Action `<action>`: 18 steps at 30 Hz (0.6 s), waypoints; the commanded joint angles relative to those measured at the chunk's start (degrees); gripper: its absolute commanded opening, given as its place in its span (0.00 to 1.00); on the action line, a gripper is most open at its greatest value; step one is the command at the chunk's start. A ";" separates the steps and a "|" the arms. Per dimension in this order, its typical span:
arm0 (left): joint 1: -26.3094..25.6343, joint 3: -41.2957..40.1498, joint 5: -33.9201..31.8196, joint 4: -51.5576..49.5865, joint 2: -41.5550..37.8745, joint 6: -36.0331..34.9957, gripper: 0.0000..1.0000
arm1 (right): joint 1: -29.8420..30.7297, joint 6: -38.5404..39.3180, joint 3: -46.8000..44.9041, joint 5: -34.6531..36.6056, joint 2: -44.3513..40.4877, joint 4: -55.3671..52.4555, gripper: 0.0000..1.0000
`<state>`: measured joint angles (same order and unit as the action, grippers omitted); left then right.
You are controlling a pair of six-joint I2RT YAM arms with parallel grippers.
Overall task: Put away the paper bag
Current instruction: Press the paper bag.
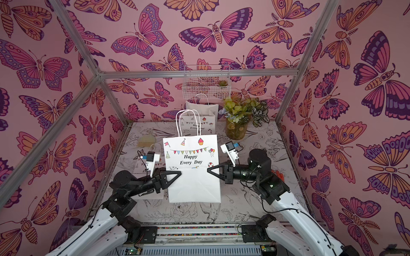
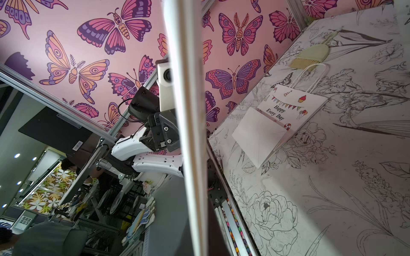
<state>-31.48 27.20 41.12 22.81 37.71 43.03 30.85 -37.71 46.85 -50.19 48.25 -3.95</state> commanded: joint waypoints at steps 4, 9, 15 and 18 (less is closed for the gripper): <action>0.05 -0.31 2.01 1.94 0.59 0.48 0.47 | 0.94 -0.16 -1.03 2.07 -0.65 2.60 0.00; -0.03 -0.51 1.35 1.89 0.30 0.57 0.47 | 1.13 -0.44 -1.54 1.77 -0.66 3.16 0.00; -0.03 -1.25 0.63 1.26 0.34 0.49 0.30 | 1.49 -0.61 -3.03 1.85 -0.44 3.90 0.00; -0.07 -1.04 -1.26 -2.96 -0.28 -0.60 0.02 | 1.49 0.98 -3.04 2.93 -0.60 1.82 0.22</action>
<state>-31.48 26.85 41.34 22.00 38.35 44.12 31.94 -37.76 43.90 -48.69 48.21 -2.00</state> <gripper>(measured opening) 0.065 0.139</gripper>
